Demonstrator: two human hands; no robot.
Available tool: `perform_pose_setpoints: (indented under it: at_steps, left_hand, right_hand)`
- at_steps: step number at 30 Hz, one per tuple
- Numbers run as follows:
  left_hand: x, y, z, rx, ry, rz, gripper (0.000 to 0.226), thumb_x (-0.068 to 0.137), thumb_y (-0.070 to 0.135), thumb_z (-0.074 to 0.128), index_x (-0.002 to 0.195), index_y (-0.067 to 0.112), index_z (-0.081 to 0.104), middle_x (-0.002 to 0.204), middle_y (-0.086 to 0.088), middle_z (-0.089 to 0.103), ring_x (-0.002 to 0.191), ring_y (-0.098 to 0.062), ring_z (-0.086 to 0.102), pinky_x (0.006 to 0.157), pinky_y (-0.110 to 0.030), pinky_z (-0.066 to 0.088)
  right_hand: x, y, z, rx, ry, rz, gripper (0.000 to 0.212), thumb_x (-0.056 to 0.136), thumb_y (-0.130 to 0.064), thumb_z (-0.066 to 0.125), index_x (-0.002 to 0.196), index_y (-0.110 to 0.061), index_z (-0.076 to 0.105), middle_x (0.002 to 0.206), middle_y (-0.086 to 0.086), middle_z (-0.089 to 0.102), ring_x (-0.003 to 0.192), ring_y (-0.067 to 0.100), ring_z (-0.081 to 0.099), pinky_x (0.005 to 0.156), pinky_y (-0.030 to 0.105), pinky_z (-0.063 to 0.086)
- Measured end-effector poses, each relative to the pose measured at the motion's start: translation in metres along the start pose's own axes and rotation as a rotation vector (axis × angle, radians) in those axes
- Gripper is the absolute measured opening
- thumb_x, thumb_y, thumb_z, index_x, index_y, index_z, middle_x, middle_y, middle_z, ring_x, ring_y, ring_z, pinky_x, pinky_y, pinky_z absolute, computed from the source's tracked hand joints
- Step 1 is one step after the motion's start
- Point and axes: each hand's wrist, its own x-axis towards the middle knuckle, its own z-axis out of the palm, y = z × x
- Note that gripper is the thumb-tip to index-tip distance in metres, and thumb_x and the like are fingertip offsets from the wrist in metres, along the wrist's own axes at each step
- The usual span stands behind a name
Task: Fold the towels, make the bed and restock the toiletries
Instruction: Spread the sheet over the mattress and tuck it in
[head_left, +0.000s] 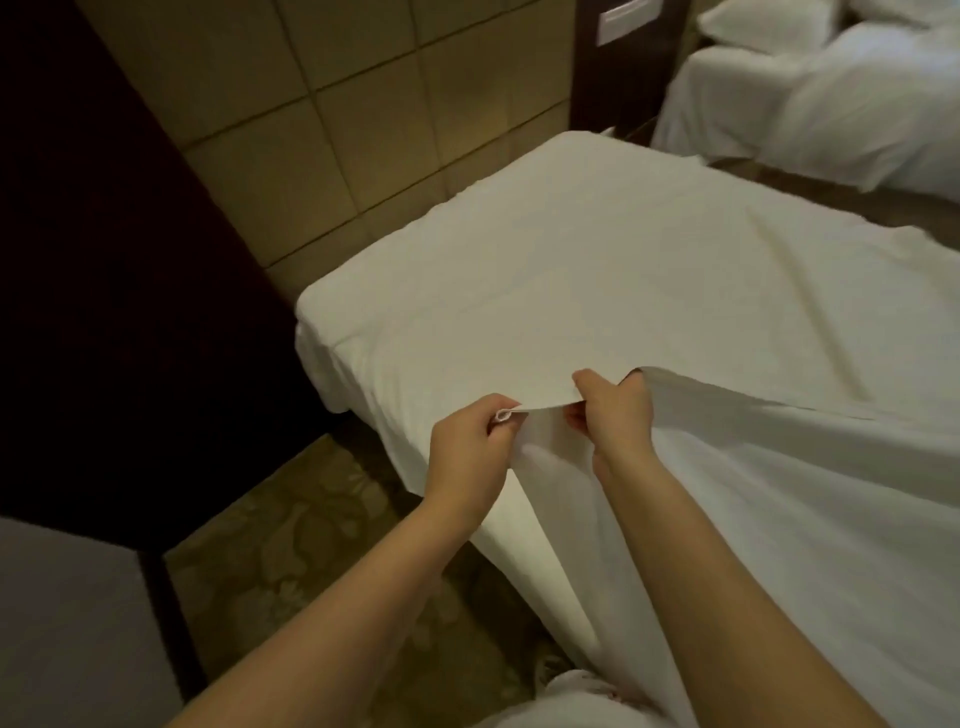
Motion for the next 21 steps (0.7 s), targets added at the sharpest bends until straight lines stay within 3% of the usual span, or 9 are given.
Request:
perform_pose_setpoints:
  at_steps: [6, 11, 12, 15, 17, 19, 21]
  left_hand:
    - [0.096, -0.064, -0.082, -0.092, 0.151, -0.206, 0.022, 0.094, 0.021, 0.053, 0.08, 0.017, 0.071, 0.075, 0.002, 0.067, 0.073, -0.011, 0.06, 0.072, -0.04, 0.054]
    - [0.183, -0.123, -0.147, -0.152, 0.116, -0.246, 0.02, 0.094, 0.016, 0.054, 0.081, 0.019, 0.069, 0.076, 0.004, 0.066, 0.073, -0.009, 0.06, 0.062, -0.017, 0.051]
    - [0.202, -0.137, -0.161, -0.161, 0.099, -0.25, 0.02, 0.094, 0.016, 0.054, 0.082, 0.016, 0.07, 0.077, 0.002, 0.066, 0.074, -0.013, 0.061, 0.063, -0.019, 0.051]
    - [0.256, -0.18, -0.204, -0.148, 0.045, -0.279, 0.019, 0.093, 0.016, 0.055, 0.085, 0.01, 0.072, 0.08, -0.008, 0.068, 0.08, -0.027, 0.064, 0.076, -0.042, 0.056]
    - [0.29, -0.207, -0.231, -0.142, 0.019, -0.315, 0.02, 0.094, 0.016, 0.054, 0.081, 0.011, 0.07, 0.074, -0.005, 0.064, 0.079, -0.027, 0.063, 0.078, -0.047, 0.055]
    - [0.317, -0.231, -0.252, -0.128, -0.012, -0.349, 0.02, 0.095, 0.016, 0.052, 0.081, 0.013, 0.068, 0.071, 0.001, 0.06, 0.077, -0.023, 0.061, 0.073, -0.04, 0.055]
    - [0.341, -0.254, -0.267, -0.112, -0.04, -0.372, 0.02, 0.096, 0.016, 0.051, 0.083, 0.012, 0.066, 0.072, 0.001, 0.058, 0.075, -0.019, 0.059, 0.06, -0.025, 0.051]
  right_hand:
    - [0.044, 0.008, 0.152, -0.148, -0.142, 0.015, 0.012, 0.08, -0.009, 0.059, 0.086, -0.014, 0.05, 0.085, 0.002, 0.059, 0.072, 0.018, 0.058, 0.056, 0.028, 0.044]
    - [0.085, 0.026, 0.268, -0.224, -0.108, 0.015, 0.015, 0.08, -0.01, 0.06, 0.079, -0.015, 0.045, 0.084, 0.008, 0.058, 0.07, 0.023, 0.058, 0.052, 0.026, 0.043]
    - [0.093, 0.031, 0.292, -0.23, -0.09, 0.013, 0.015, 0.079, -0.01, 0.06, 0.079, -0.014, 0.045, 0.086, 0.01, 0.059, 0.073, 0.025, 0.059, 0.055, 0.029, 0.046]
    - [0.112, 0.053, 0.364, -0.229, -0.039, 0.038, 0.014, 0.077, -0.01, 0.059, 0.081, -0.014, 0.045, 0.085, 0.008, 0.059, 0.079, 0.028, 0.06, 0.069, 0.039, 0.05]
    - [0.121, 0.068, 0.409, -0.235, -0.014, 0.067, 0.013, 0.08, -0.01, 0.057, 0.086, -0.012, 0.045, 0.083, 0.005, 0.056, 0.077, 0.025, 0.057, 0.071, 0.039, 0.048]
    - [0.127, 0.081, 0.447, -0.26, 0.007, 0.092, 0.015, 0.084, -0.009, 0.054, 0.095, -0.008, 0.044, 0.082, 0.001, 0.051, 0.072, 0.017, 0.052, 0.068, 0.034, 0.042]
    - [0.138, 0.092, 0.48, -0.272, 0.028, 0.123, 0.016, 0.086, -0.009, 0.053, 0.099, -0.006, 0.044, 0.081, 0.0, 0.05, 0.071, 0.016, 0.051, 0.068, 0.032, 0.041]
